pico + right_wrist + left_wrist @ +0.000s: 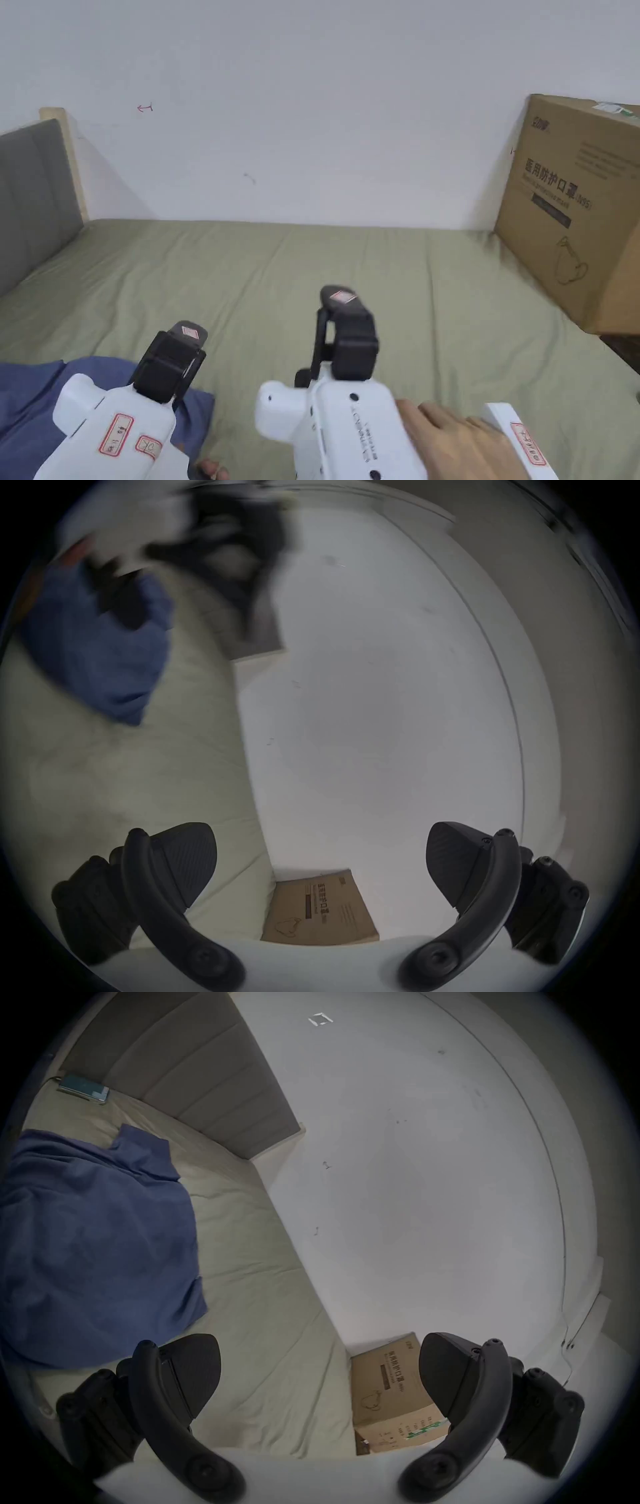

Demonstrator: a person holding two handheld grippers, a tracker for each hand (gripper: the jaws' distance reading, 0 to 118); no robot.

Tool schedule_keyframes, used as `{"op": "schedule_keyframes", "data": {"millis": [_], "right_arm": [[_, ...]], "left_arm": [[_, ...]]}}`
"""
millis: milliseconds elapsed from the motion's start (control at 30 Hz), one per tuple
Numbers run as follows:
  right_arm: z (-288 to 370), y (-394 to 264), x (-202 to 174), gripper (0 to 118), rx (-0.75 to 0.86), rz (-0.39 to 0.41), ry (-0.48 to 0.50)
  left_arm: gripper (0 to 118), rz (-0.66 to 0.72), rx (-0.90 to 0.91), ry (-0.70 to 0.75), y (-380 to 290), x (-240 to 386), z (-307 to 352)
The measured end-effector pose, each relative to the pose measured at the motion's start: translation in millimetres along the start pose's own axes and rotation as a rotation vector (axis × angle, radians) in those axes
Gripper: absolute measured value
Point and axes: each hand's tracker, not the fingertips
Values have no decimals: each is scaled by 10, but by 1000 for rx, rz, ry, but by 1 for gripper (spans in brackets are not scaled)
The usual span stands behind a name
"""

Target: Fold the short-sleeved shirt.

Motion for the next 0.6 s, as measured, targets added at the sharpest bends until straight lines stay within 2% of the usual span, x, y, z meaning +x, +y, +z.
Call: {"op": "schedule_keyframes", "data": {"millis": [33,67,100,133,233,300,367,400,467,500,533,567,600], "right_arm": [[-13,18,-7,118,-8,-10,32],[-18,-2,17,118,-16,-65,61],[-43,-12,92,118,-37,-146,67],[-72,-18,205,118,-64,-265,54],[-149,-210,704,118,-186,-741,-11],[-155,-458,969,118,-253,-1120,-46],[-111,-787,1052,118,-319,-1512,-86],[-92,-947,988,118,-375,-1653,-108],[-31,-1186,778,118,-469,-1810,-135],[11,-1271,692,118,-485,-1833,-97],[60,-1301,633,118,-460,-1818,-83],[91,-1279,612,118,-442,-1766,-93],[104,-1181,609,118,-415,-1645,-111]], "left_arm": [[115,-29,-1,0,10,27,-4],[115,-84,-4,11,42,97,-15],[115,-157,0,0,77,217,-24],[115,-235,5,-2,98,347,-28],[115,-618,42,-10,97,863,-10],[116,-915,80,-29,-28,1154,19],[116,-1190,106,-22,-239,1344,36],[116,-1284,115,-24,-340,1356,67],[116,-1352,125,-41,-501,1308,122],[116,-1329,121,-31,-559,1284,141],[116,-1318,100,-30,-550,1266,162],[116,-1265,74,-41,-538,1274,165],[116,-1180,71,-54,-519,1280,165]]}}
